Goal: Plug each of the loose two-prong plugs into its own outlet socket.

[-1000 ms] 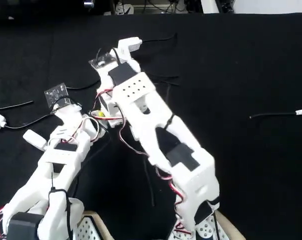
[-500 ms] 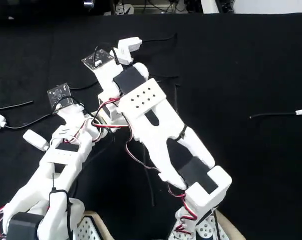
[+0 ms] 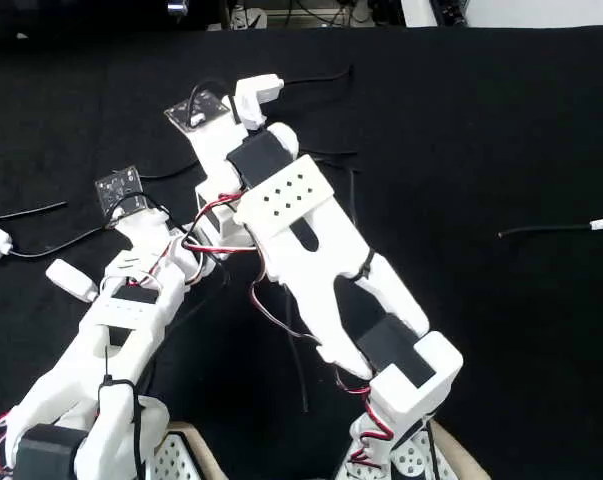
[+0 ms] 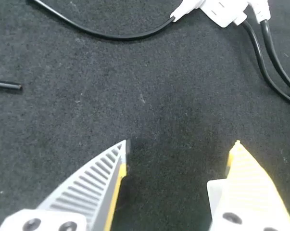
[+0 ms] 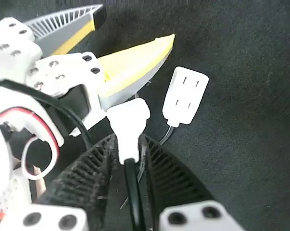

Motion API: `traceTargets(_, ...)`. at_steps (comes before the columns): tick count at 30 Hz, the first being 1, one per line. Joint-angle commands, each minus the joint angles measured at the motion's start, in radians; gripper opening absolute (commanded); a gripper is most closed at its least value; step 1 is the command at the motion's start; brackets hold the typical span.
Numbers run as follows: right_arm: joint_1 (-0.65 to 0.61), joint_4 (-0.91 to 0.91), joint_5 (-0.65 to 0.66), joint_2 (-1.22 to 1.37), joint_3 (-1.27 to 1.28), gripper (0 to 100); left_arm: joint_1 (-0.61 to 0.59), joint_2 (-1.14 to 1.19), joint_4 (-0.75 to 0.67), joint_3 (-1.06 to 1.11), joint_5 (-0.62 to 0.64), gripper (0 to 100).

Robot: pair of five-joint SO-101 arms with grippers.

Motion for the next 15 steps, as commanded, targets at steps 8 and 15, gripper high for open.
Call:
traceTargets(8, -0.006, -0.023, -0.035, -0.059, -0.05, 1.3, 0.015, -0.014, -0.015, -0.002, 0.002, 33)
traceTargets(15, -0.006, -0.078, -0.048, -0.058, -0.045, 1.3, 0.015, -0.014, -0.015, -0.001, 0.002, 33)
